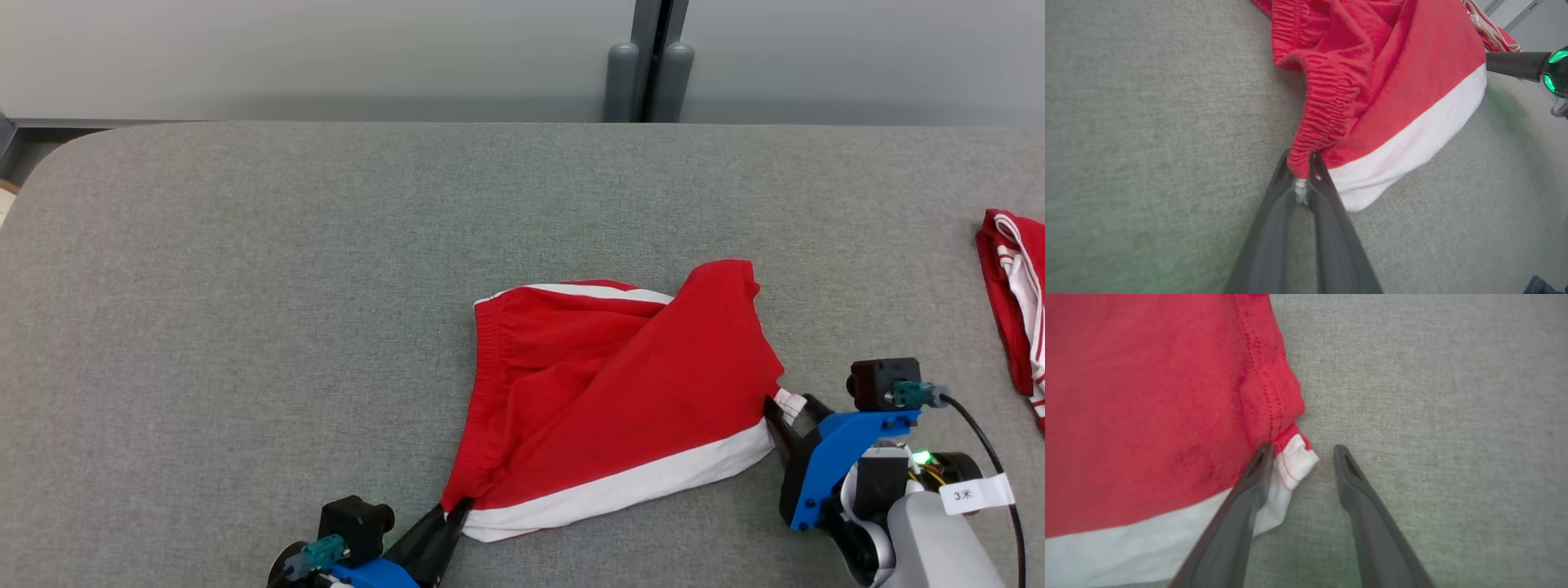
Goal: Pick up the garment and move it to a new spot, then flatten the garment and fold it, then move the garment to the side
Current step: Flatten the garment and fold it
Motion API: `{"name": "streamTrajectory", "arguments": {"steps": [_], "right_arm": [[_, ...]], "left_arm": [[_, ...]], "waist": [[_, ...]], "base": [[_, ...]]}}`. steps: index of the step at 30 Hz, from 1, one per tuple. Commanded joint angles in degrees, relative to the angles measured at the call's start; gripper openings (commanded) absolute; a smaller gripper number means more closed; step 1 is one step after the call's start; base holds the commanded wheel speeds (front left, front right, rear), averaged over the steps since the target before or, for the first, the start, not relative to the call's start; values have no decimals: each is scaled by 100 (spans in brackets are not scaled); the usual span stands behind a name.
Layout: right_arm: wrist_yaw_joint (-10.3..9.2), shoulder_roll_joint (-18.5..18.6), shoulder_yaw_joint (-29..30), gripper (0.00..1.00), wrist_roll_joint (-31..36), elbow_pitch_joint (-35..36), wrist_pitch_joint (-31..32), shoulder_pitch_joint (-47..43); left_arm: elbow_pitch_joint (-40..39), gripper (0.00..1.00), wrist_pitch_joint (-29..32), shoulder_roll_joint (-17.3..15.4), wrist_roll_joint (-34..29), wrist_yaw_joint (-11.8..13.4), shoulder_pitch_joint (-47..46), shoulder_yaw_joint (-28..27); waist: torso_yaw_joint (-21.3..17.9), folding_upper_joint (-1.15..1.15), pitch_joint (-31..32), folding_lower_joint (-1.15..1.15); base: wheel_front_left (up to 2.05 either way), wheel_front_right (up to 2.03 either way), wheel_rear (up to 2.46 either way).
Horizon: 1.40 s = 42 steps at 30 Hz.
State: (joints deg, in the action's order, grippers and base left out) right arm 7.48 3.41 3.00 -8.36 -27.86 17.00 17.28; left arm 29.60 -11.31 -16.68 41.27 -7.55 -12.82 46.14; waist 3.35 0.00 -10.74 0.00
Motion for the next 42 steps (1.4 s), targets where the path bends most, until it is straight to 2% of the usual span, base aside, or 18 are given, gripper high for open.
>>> {"name": "streamTrajectory", "arguments": {"steps": [1,3,4,11,15,20,23,28,30,34,36,42], "right_arm": [[3,-32,-51,41,-39,-7,34,-147],[3,-36,-90,24,-87,38,82,-216],[3,-40,-122,0,-94,58,96,-234],[2,-47,-59,0,68,555,-147,-360],[2,-48,-50,0,-88,1161,-162,-585],[2,-47,113,0,-322,2374,54,-1010],[2,-46,267,0,-489,3136,256,-1217],[2,-50,371,0,-998,4083,626,-1149],[3,-50,342,0,-967,4273,819,-894],[2,75,253,0,-947,4102,1098,-17],[3,155,175,0,-958,3816,1153,584],[3,440,-366,0,-914,2828,921,2477]], "left_arm": [[50,0,-21,3,22,25,-98,3],[74,0,-51,0,54,24,-107,5],[87,0,-65,-5,66,24,-104,1],[106,0,-180,-94,110,36,-93,-73],[-169,0,-279,-149,179,96,-24,-280],[-1044,0,-282,-400,386,100,63,-580],[-1820,0,-142,-550,767,86,104,-827],[-2961,0,575,-877,1400,97,-231,-1122],[-3243,0,943,-1002,1653,89,-509,-1225],[-3367,0,1612,-1078,2104,109,-1351,-1456],[-3205,0,1898,-1239,1890,144,-1897,-1462],[-2447,0,2127,-1055,1745,201,-3351,-1693]], "waist": [[-16,0,4,0],[-53,0,8,0],[-78,0,13,0],[-165,0,107,0],[-161,0,202,0],[-159,0,315,0],[-178,0,348,0],[-232,0,283,0],[-276,0,182,0],[-392,0,-120,0],[-476,0,-315,0],[-720,0,-902,0]], "base": [[0,0,0],[0,0,0],[0,0,0],[0,0,0],[0,0,0],[0,0,0],[0,0,0],[0,0,0],[0,0,0],[0,0,0],[0,0,0],[0,0,0]]}}
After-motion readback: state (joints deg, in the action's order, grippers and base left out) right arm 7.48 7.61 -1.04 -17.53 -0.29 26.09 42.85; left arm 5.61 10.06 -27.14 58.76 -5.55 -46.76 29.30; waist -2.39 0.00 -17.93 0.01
